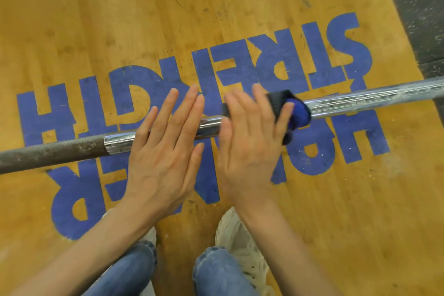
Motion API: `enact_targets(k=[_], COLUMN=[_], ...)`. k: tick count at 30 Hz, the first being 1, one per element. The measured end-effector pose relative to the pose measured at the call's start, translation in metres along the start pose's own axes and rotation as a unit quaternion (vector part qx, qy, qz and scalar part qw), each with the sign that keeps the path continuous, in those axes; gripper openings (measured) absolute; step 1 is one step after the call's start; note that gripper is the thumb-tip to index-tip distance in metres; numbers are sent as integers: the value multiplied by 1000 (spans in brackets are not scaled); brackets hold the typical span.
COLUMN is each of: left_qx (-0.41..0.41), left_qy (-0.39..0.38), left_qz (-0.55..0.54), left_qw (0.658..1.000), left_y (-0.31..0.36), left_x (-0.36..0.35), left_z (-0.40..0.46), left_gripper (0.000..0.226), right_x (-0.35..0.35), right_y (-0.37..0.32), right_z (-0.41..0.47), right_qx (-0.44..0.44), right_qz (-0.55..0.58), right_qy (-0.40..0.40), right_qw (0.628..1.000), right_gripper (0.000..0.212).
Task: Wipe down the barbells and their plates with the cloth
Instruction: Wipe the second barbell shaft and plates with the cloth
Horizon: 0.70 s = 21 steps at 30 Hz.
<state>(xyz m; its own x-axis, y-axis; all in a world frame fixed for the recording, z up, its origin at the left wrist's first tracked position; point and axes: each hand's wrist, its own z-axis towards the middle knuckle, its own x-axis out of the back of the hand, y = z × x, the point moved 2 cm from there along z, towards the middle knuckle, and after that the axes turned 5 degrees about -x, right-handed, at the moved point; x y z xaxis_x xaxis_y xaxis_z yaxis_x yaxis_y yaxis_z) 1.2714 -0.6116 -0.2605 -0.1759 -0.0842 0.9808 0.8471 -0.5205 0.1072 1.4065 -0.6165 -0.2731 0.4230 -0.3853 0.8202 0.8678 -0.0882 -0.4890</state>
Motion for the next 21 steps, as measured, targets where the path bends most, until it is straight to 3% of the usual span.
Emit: enact_targets(k=[3, 6, 9, 12, 14, 16, 19, 21], left_qx=[-6, -2, 0, -4, -4, -1, 6, 7], left_qy=[-3, -4, -1, 1, -2, -4, -4, -6], left_qz=[11, 11, 22, 26, 22, 16, 17, 15], left_qw=[1000, 1000, 1000, 1000, 1000, 1000, 1000, 1000], left_y=[0, -1, -2, -4, -5, -5, -5, -7], left_x=[0, 0, -2, -1, -1, -1, -1, -1], left_z=[1, 2, 3, 5, 7, 8, 11, 12], left_gripper=[57, 57, 58, 58, 58, 58, 57, 57], right_x=[8, 22, 9, 5, 15, 24, 14, 6], right_y=[19, 57, 21, 11, 45, 72, 44, 24], right_z=[7, 15, 9, 3, 12, 21, 19, 12], right_qx=[111, 19, -49, 76, 102, 31, -77, -40], right_qz=[-38, -57, -4, -1, -36, -40, 9, 21], right_qy=[-32, 21, 20, -37, -28, 10, 48, 25], right_qw=[993, 998, 999, 996, 994, 999, 996, 999], right_gripper=[46, 47, 45, 48, 48, 47, 44, 45])
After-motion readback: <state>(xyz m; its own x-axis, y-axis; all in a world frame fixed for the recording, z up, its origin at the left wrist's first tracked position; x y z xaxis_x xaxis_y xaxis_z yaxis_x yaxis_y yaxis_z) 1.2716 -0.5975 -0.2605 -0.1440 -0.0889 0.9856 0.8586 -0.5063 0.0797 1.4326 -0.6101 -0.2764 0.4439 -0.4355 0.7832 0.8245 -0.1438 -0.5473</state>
